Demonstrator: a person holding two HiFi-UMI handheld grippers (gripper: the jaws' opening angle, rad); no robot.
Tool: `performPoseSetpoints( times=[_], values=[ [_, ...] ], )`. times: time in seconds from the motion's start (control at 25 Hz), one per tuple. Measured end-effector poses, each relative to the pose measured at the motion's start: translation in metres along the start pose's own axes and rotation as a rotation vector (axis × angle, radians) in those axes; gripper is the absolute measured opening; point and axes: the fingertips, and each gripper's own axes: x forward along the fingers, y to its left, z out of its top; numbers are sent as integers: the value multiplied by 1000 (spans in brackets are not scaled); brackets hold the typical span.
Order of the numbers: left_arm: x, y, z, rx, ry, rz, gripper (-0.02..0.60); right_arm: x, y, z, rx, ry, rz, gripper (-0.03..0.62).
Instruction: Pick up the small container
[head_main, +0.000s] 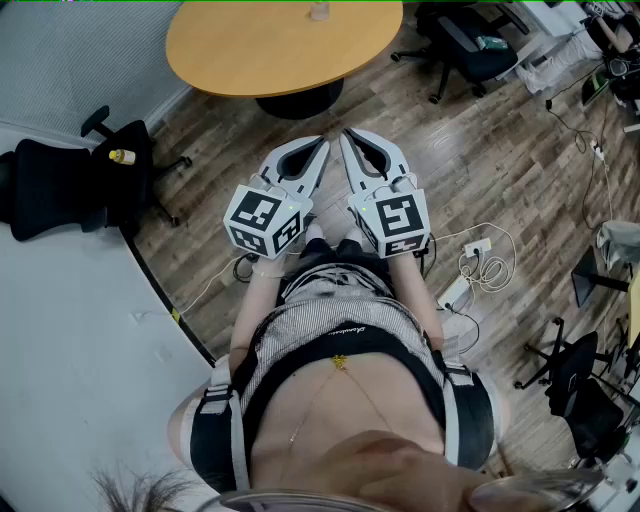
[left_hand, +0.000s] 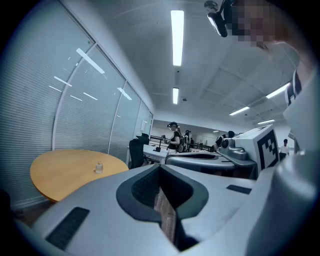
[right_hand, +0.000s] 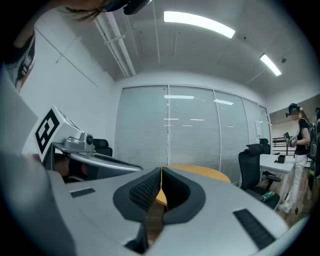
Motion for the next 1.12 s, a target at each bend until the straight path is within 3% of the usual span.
performPoseSetpoints(
  times=[0.64, 1.12],
  values=[
    [14, -19, -12, -39, -7, 33, 18, -18, -18, -9, 53, -36, 56, 23],
    [64, 40, 5, -46, -24, -42, 18, 49, -51, 1, 59, -56, 2, 23]
  ],
)
